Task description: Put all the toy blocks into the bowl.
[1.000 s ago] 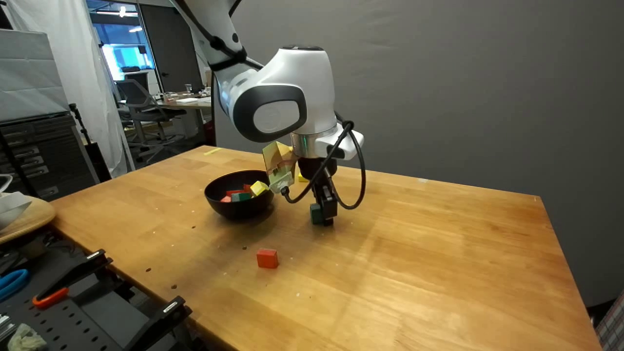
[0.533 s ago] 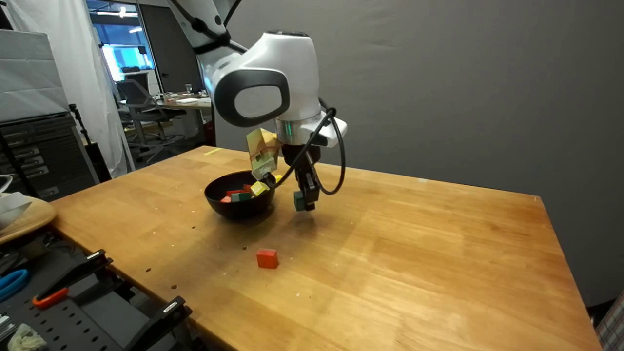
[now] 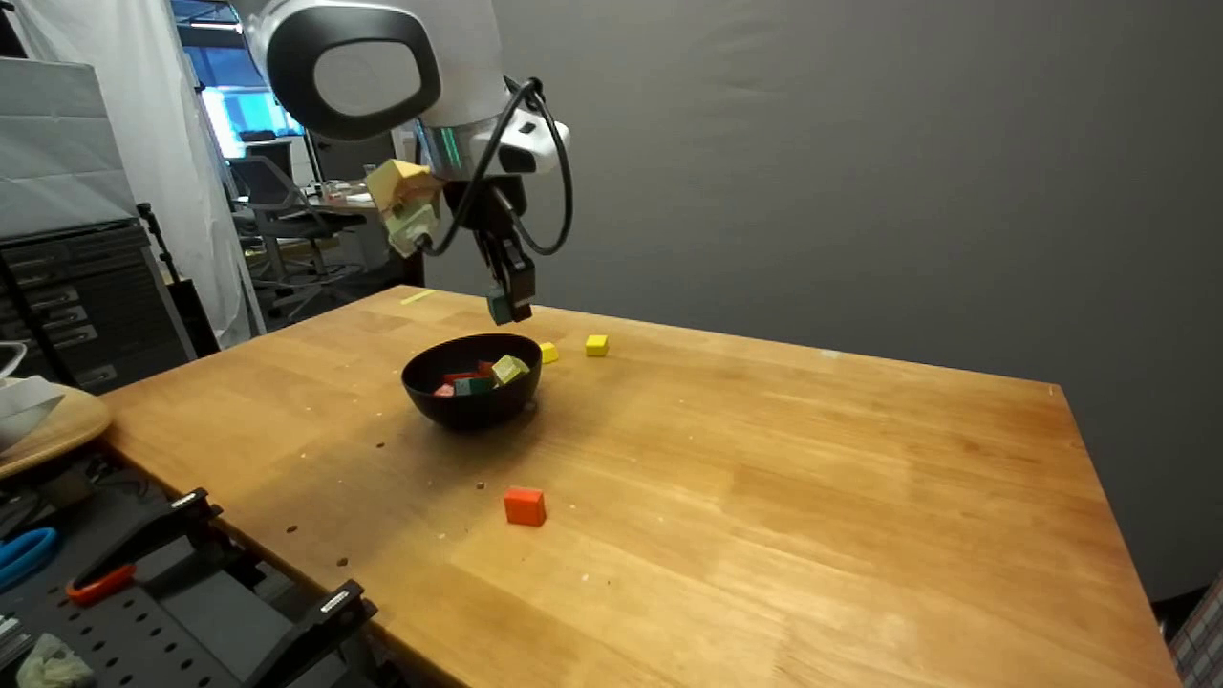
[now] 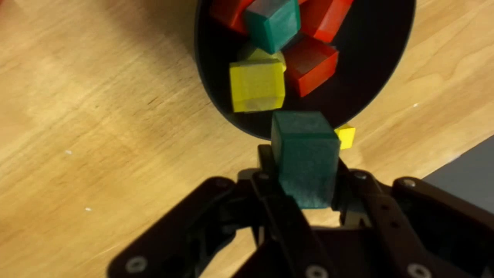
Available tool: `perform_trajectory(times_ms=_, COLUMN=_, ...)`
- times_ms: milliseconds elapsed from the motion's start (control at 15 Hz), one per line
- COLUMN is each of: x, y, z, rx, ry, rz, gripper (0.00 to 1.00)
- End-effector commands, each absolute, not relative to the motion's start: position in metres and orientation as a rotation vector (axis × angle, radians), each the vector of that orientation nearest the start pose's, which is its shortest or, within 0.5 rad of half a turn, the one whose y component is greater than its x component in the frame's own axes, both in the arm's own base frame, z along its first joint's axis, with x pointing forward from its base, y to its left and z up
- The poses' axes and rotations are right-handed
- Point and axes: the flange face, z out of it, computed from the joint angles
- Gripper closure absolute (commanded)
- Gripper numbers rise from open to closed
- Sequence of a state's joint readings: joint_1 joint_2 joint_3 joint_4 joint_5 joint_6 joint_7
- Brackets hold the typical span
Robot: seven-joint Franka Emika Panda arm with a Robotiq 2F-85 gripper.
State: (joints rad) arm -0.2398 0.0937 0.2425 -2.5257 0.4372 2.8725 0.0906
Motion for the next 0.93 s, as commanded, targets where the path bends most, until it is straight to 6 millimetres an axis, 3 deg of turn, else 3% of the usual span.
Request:
perform_trajectory(times_ms=0, x=0.494, y=0.002, z=0.274, rx=-2.779, ry=0.755, rz=-0.291, gripper=0.92)
perform_trajectory(times_ms=200, x=0.513, y=0.018, z=0.259, rx=-2.721, ry=0.869, rz=-0.237, gripper=0.91)
perform_trajectory(times_ms=267, x=0.516, y=0.02, z=0.254, rx=-2.71, ry=0.922, rz=-0.213, gripper=0.51)
perform_trajectory(times_ms=467, x=0.519, y=0.014, z=0.234, rx=-2.635, ry=1.134, rz=-0.133, gripper=0.29)
perform_trajectory(times_ms=667, x=0.506, y=-0.016, z=0.211, rx=-2.544, ry=1.36, rz=-0.105, gripper=0.04)
perform_trajectory(times_ms=867, x=0.464, y=-0.062, z=0.202, rx=-2.448, ry=1.572, rz=-0.127, gripper=0.0)
